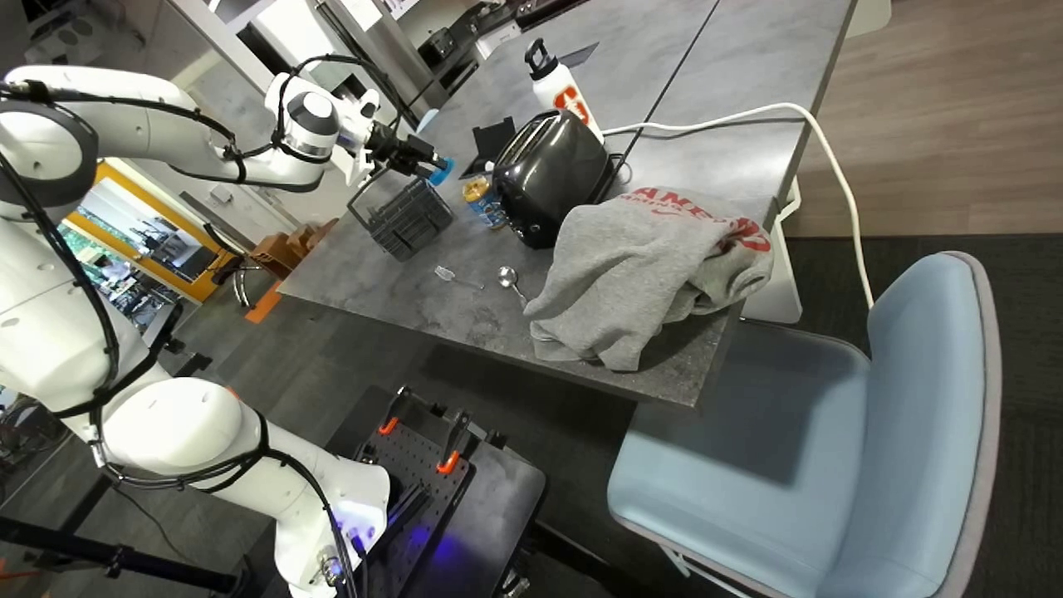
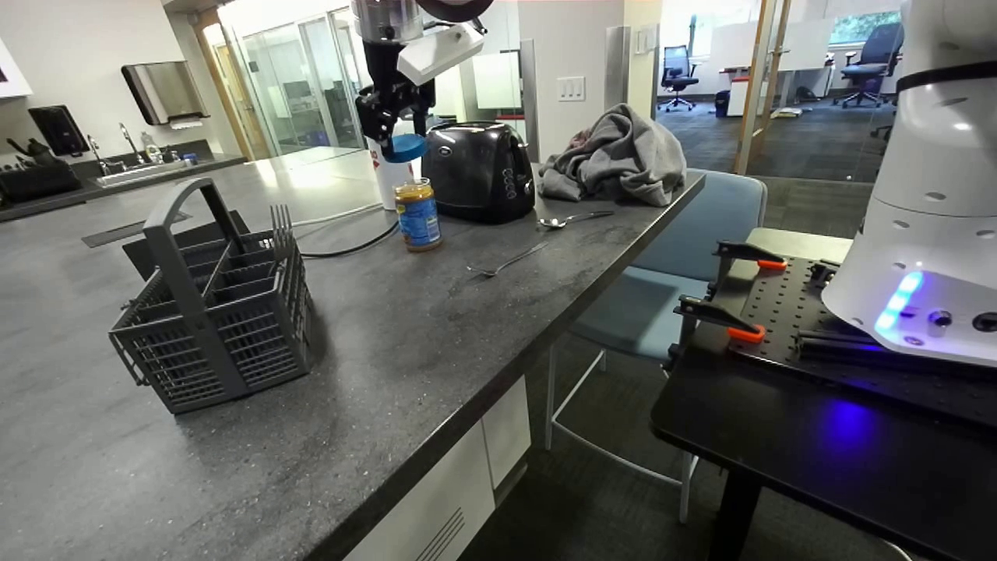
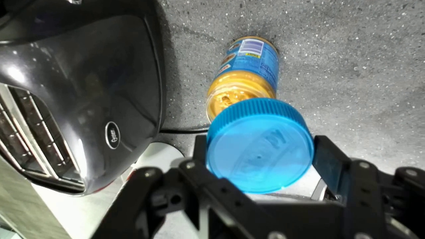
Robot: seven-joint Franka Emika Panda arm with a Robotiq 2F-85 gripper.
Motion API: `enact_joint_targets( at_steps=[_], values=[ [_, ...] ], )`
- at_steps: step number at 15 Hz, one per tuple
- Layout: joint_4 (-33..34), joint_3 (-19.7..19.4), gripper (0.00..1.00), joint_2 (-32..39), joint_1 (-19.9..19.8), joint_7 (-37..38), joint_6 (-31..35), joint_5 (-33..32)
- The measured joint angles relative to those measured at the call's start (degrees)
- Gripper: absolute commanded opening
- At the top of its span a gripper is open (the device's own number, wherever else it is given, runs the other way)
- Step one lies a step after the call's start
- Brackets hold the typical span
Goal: Put the blue lid on top of the peanut butter jar
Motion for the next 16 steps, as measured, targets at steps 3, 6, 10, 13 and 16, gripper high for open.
enact_joint_targets(
  at_steps=[3, 6, 10, 13, 16],
  values=[
    [0.28, 0.69, 0.79, 0.99, -0.29, -2.90, 1.27, 1.49],
    [0.28, 0.67, 0.79, 1.15, -0.27, -2.90, 1.27, 1.49],
    [0.28, 0.58, 0.79, 1.15, -0.30, -2.90, 1.27, 1.49],
    [0.28, 0.58, 0.79, 1.15, -0.31, -2.90, 1.27, 1.49],
    [0.28, 0.59, 0.79, 1.15, -0.31, -2.90, 1.27, 1.49]
  ],
)
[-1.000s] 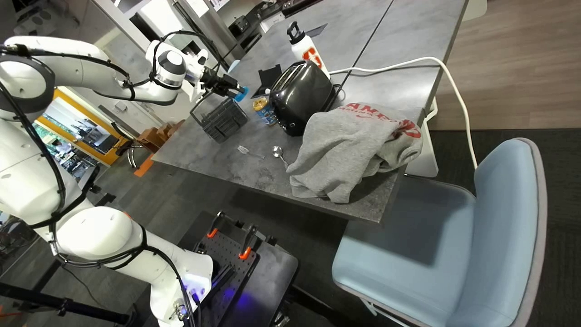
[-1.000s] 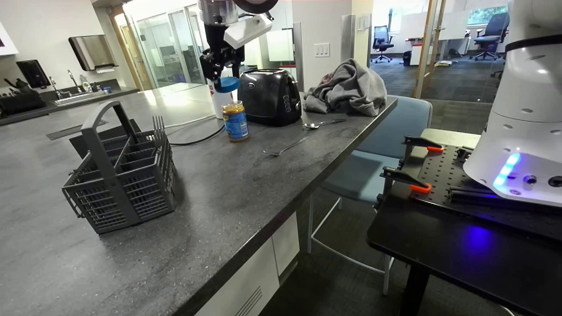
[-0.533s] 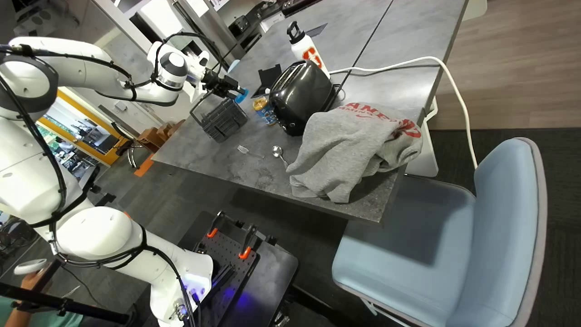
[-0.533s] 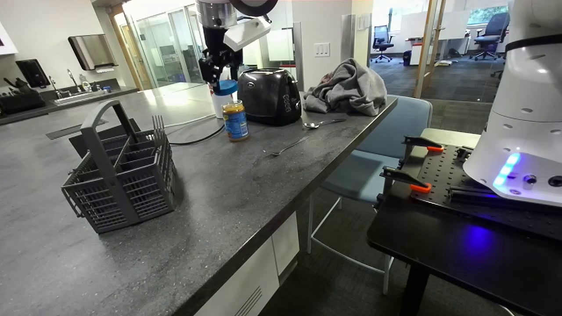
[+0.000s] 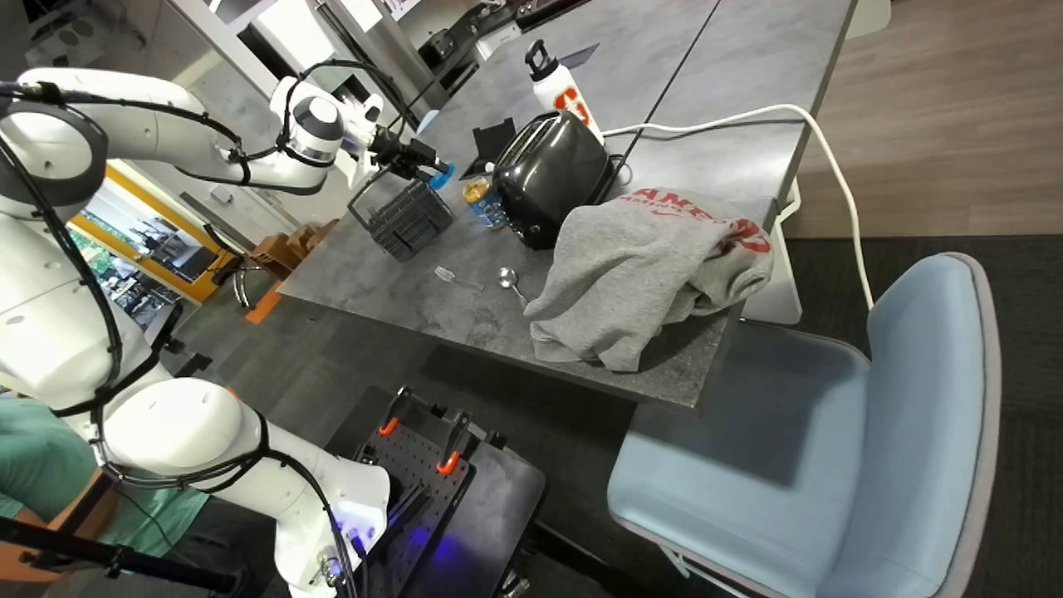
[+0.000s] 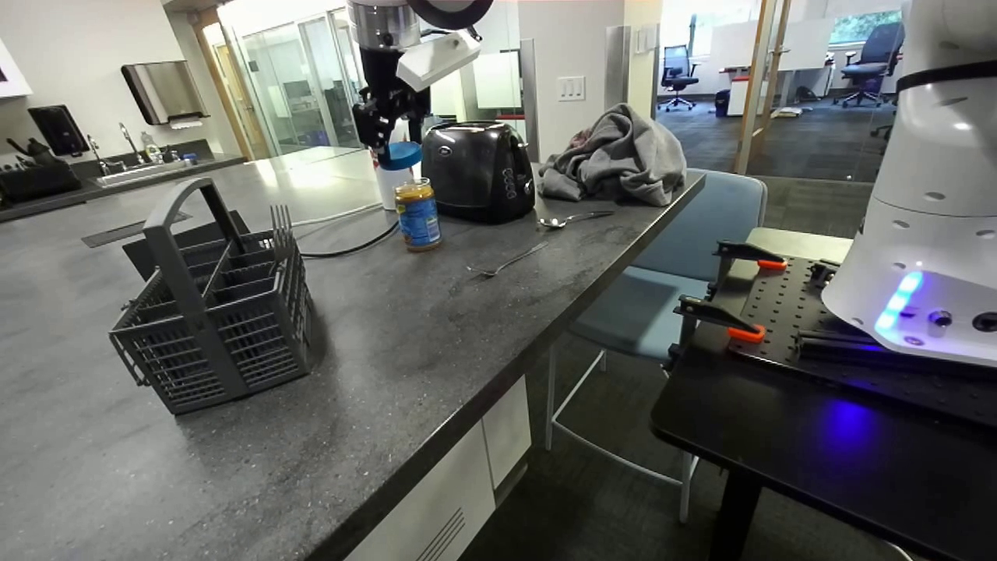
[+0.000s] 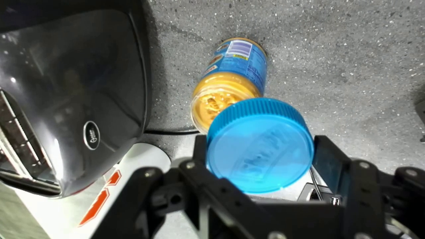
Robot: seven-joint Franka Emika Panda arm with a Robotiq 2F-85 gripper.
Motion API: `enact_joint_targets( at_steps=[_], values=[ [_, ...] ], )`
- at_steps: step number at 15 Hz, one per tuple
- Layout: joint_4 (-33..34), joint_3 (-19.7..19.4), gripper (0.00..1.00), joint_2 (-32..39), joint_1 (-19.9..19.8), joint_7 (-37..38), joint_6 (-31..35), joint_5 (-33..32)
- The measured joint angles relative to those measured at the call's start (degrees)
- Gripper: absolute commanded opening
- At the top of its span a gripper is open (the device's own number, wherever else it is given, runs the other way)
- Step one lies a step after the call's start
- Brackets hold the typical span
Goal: Put the blue lid on top of the peanut butter jar
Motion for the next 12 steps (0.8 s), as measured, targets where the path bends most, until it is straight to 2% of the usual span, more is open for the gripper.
enact_joint_targets(
  at_steps=[5, 6, 12],
  values=[
    [0.00, 0.00, 0.79, 0.00, 0.00, 0.00, 0.00, 0.00],
    [0.00, 0.00, 0.54, 0.00, 0.00, 0.00, 0.00, 0.00],
    [2.45, -0.02, 0.54, 1.63, -0.30, -0.92, -0.62, 1.65]
  ],
)
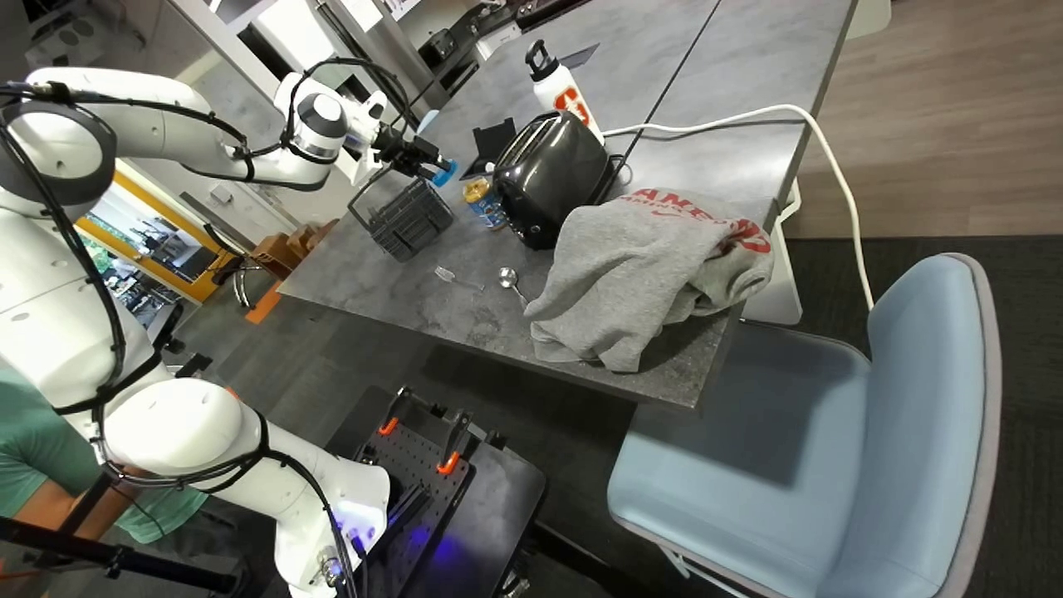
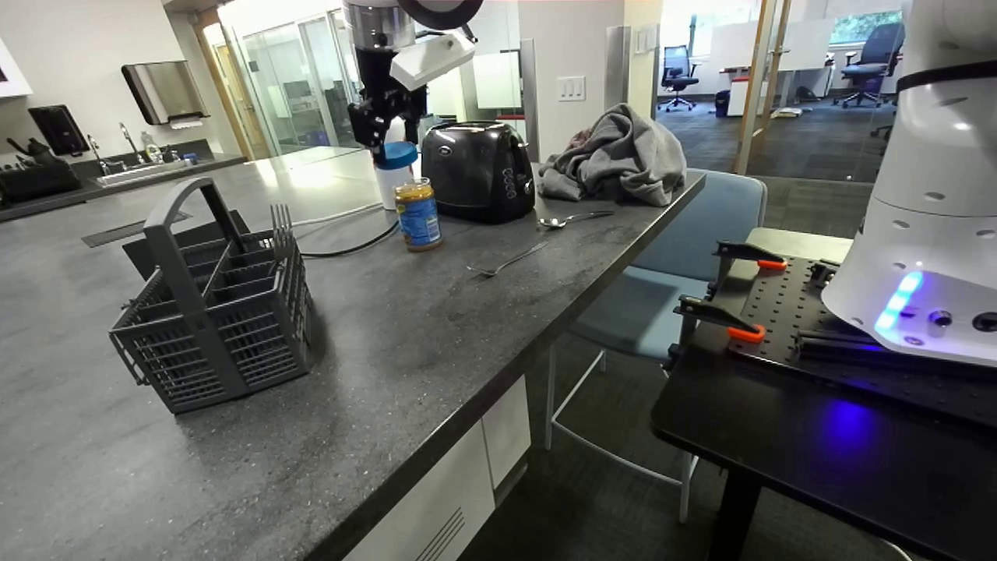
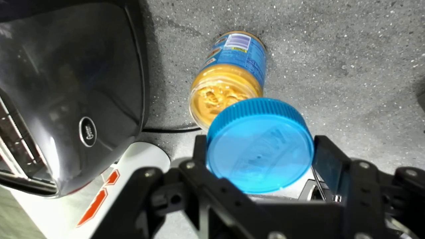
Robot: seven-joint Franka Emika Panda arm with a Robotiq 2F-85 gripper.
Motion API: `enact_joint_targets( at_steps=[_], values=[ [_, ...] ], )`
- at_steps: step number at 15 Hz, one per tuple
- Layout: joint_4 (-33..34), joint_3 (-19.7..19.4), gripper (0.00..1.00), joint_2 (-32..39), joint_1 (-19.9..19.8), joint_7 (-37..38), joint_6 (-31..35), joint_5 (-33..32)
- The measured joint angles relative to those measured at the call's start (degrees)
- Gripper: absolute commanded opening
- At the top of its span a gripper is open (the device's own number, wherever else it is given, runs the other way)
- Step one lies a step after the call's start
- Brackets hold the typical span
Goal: Put the blue lid on top of the peanut butter jar
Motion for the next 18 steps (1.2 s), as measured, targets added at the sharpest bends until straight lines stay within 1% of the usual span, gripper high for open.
enact_joint_targets(
  at_steps=[3, 6, 11, 18],
  values=[
    [3.02, -0.08, 0.54, 1.90, -1.26, -3.43, -1.02, 3.58],
    [4.17, -0.60, 0.54, 3.11, -2.94, -6.14, -1.95, 5.88],
    [3.49, -0.99, 0.54, 3.93, -4.80, -7.39, -2.22, 7.39],
    [1.07, -0.81, 0.54, 3.68, -4.90, -8.71, -1.15, 9.78]
  ],
)
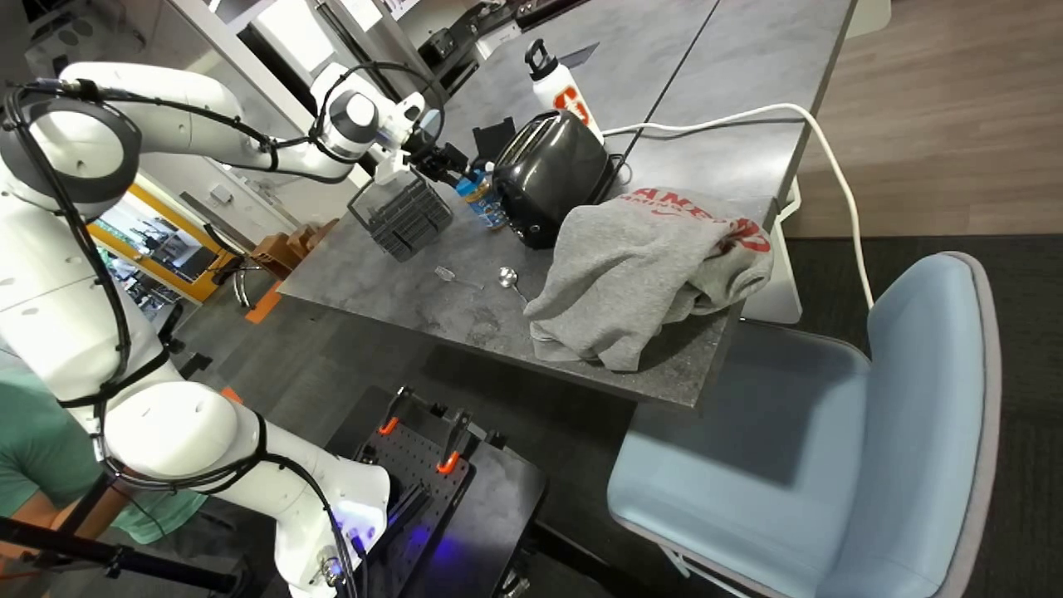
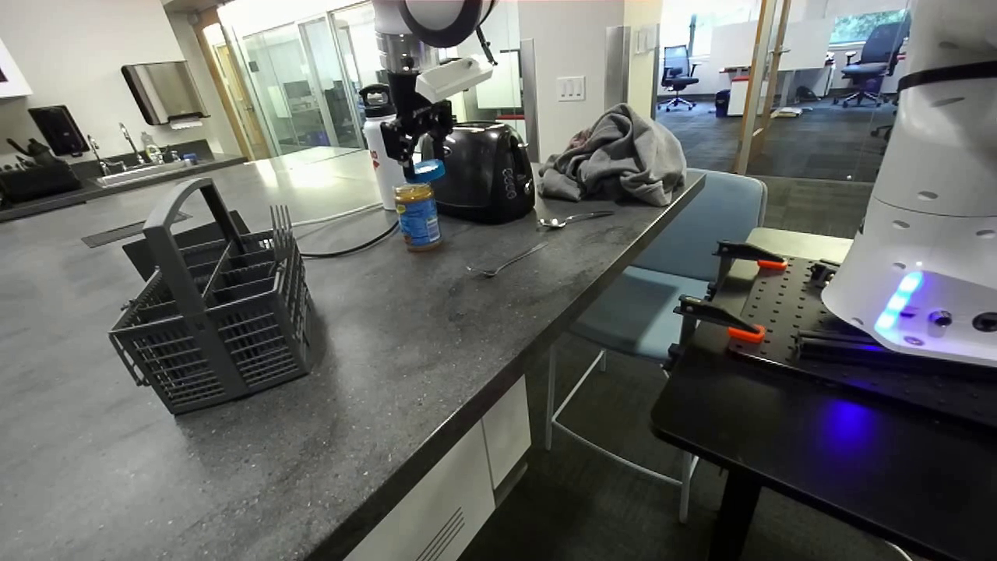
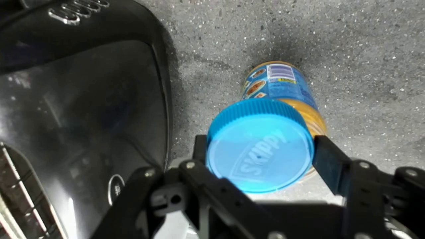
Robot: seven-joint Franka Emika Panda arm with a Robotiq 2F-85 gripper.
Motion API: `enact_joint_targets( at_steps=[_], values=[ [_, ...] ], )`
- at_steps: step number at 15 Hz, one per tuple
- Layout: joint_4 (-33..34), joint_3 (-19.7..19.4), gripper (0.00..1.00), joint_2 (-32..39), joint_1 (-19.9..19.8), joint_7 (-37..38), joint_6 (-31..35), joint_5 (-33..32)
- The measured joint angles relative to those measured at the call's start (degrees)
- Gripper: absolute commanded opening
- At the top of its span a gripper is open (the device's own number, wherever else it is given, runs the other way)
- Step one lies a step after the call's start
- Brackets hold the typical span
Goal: Put the blue lid on top of the peanut butter jar
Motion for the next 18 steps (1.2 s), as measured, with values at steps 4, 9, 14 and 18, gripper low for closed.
enact_joint_targets(
  at_steps=[4, 9, 14, 18],
  values=[
    [-2.71, 0.00, 0.54, -0.70, -0.16, -0.01, 4.65, 0.45],
    [-5.92, 0.00, 0.54, -1.77, -0.33, -0.01, 10.77, 1.41],
    [-6.70, 0.01, 0.54, -2.27, -0.28, -0.01, 13.26, 1.95],
    [-6.82, 0.04, 0.54, -2.34, -0.26, -0.02, 13.38, 1.99]
  ],
)
